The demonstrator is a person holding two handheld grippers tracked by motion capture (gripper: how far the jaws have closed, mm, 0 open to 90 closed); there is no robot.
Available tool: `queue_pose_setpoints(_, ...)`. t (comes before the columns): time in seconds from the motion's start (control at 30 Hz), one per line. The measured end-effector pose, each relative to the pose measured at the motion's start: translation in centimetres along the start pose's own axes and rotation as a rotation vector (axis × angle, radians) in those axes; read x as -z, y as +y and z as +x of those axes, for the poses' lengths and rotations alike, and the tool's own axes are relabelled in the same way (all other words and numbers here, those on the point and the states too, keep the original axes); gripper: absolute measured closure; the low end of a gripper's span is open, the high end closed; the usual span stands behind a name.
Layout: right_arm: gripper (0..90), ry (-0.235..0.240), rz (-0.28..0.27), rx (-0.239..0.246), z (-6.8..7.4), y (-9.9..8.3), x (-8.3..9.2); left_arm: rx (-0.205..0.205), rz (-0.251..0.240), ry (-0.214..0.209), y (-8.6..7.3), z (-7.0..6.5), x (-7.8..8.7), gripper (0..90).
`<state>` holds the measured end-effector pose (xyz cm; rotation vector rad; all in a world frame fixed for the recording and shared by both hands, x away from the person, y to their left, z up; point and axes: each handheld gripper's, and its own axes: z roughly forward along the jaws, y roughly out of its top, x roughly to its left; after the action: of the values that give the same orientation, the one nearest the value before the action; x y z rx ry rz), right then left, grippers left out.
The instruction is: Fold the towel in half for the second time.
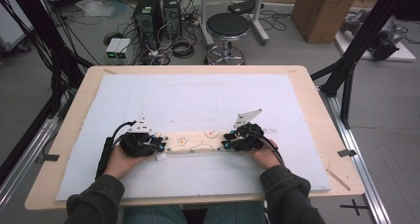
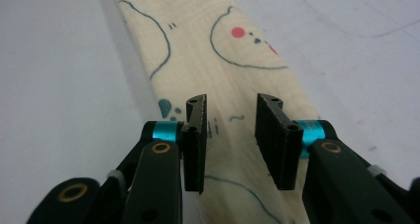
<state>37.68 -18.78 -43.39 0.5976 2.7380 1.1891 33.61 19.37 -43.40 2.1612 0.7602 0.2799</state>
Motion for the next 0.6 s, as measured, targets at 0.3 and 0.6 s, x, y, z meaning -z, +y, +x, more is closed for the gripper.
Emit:
queue_pose_setpoints(0.3,58.1,-0.029,-0.015,0.002,-0.5,-1.5,1.5,-0.018,0.005,0.001,-0.3,0.0,0.4,66.0)
queue_pose_setpoints(0.6,56.4,-0.034,-0.043,-0.013,-0.8,-2.5,2.4,-0.025,0.003,0.011,-0.5,-0.2,0.7,62.0)
